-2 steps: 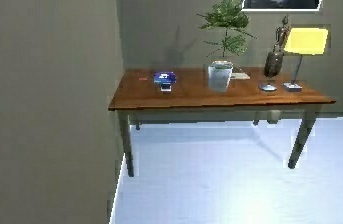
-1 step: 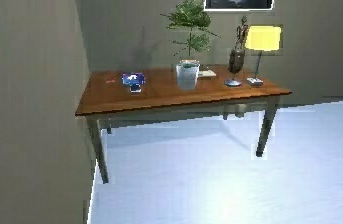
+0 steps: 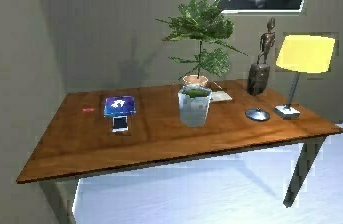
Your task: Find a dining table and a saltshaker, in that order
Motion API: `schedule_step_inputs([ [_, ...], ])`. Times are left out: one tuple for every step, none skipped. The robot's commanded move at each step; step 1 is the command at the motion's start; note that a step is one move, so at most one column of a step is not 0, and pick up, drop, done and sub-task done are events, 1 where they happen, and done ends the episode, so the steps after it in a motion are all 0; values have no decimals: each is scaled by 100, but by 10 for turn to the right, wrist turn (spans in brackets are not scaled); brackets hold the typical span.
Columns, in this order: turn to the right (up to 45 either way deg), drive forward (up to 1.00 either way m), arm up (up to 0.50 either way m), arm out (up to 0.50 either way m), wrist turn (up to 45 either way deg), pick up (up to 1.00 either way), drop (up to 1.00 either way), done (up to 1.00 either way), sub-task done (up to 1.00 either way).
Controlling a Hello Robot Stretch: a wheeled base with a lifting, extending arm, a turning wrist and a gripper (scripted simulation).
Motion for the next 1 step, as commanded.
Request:
schedule_step_inputs([
  [0,0,0,0,0,0,0,0,100],
])
